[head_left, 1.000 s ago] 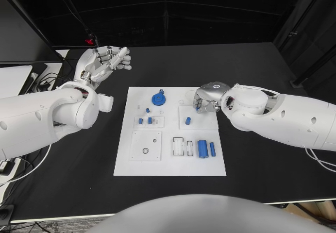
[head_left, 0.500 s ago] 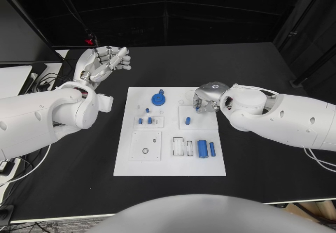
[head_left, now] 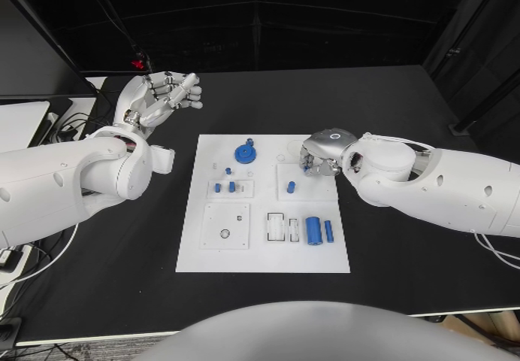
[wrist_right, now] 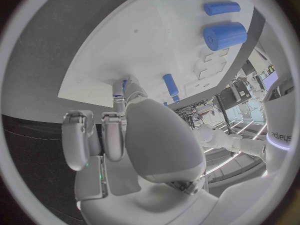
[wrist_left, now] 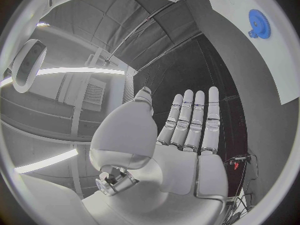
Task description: Assemble the parts on the task board
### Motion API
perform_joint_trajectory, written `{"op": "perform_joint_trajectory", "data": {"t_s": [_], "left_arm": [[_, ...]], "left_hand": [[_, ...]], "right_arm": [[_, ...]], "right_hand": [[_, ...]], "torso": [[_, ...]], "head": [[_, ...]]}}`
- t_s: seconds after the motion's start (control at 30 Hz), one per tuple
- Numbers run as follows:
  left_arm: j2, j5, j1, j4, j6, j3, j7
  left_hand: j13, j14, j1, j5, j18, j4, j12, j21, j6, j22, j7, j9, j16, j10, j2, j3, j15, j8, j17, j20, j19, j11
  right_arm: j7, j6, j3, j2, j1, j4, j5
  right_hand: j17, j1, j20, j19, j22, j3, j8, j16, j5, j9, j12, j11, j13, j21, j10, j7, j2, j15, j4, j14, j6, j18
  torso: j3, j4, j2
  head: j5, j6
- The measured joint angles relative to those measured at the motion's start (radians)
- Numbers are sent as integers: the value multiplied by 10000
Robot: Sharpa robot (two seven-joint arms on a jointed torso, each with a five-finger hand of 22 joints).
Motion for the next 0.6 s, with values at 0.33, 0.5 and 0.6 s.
{"op": "perform_joint_trajectory", "data": {"t_s": [0.33, 0.5, 0.6], "left_arm": [[-1, 2, 0, -25, -4, 0, -8], [2, 2, 0, -44, -4, 0, -11], [5, 2, 0, -54, -4, 0, -13]], "left_hand": [[0, 0, 0, 0, 0, 24, 41, 0, 0, 0, 0, 0, 0, 0, 0, -23, 0, 0, -1, 0, 0, 0], [0, 0, 0, 0, 0, 24, 41, 0, 0, 0, 0, 0, 0, 0, 0, -23, 0, 0, -1, 0, 0, 0], [0, 0, 0, 10, -1, 24, 41, 0, 24, 1, -24, 0, 55, 36, 0, -23, 0, -1, -22, 0, 0, -36]], "right_arm": [[118, -378, -12, -130, -25, 114, 8], [154, -556, -13, -155, -26, 147, 9], [176, -681, -14, -168, -27, 180, 3]], "right_hand": [[0, 71, 0, 0, 0, 75, -2, -1, 0, -4, -68, 35, -4, 0, 33, 12, -1, 36, -2, -36, 12, 0], [0, 71, 37, 38, 0, 102, -39, -2, 0, -4, -135, 36, -4, 0, 34, 12, -1, 36, 25, -36, 13, 1], [0, 71, 37, 38, 0, 102, -39, -2, 0, -4, -135, 71, -4, 0, 68, 12, -1, 36, 26, -36, 13, 1]], "torso": [[0, -4, -6], [-1, -5, -7], [-3, -7, -11]], "head": [[-6, 0], [-26, 0], [-40, 0]]}}
